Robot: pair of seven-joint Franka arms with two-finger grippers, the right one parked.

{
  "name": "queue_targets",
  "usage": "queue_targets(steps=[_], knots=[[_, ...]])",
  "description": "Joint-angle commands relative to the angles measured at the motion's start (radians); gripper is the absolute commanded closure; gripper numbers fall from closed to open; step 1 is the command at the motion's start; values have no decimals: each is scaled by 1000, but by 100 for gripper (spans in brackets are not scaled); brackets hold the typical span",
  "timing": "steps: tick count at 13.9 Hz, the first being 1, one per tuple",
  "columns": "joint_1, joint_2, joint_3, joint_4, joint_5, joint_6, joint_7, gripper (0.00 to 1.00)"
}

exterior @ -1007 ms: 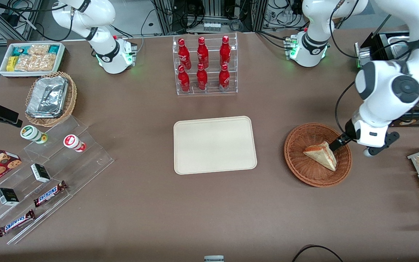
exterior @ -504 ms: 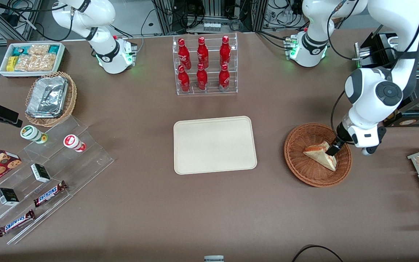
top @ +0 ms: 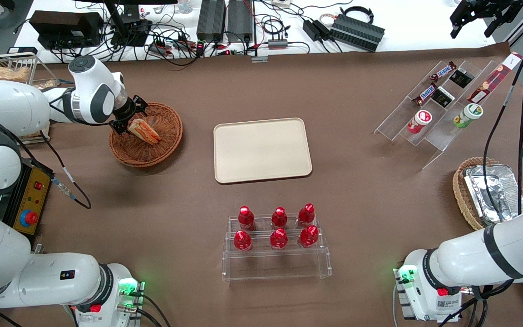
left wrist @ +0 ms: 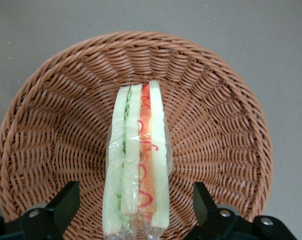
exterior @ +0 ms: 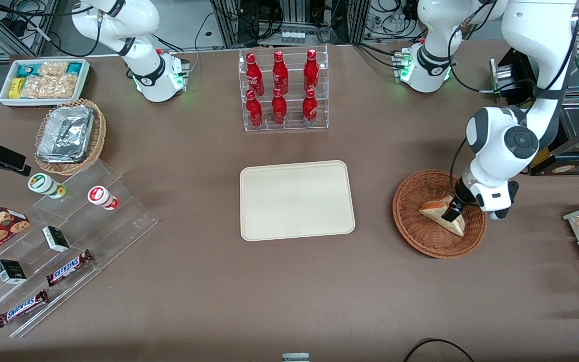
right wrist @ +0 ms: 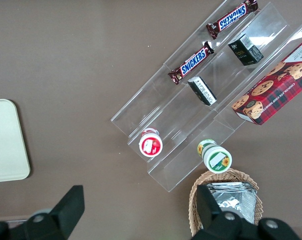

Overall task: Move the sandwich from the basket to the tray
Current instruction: 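Lower the open left gripper around the sandwich and close it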

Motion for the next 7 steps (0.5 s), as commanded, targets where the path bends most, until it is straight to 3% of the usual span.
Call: queue_targets(steps=[1, 2, 3, 4, 5, 7], knots=[[-2, 21, -3, -2, 0, 23, -22, 0], [-2, 24, -3, 0, 0, 24, -22, 5], [-1, 27, -3, 2, 0, 29, -22, 35], [-2, 30, -3, 2, 0, 29, -22, 78], [-2, 30, -3, 3, 0, 29, -22, 100], [-2, 26, -4, 8, 0, 24, -16, 100]])
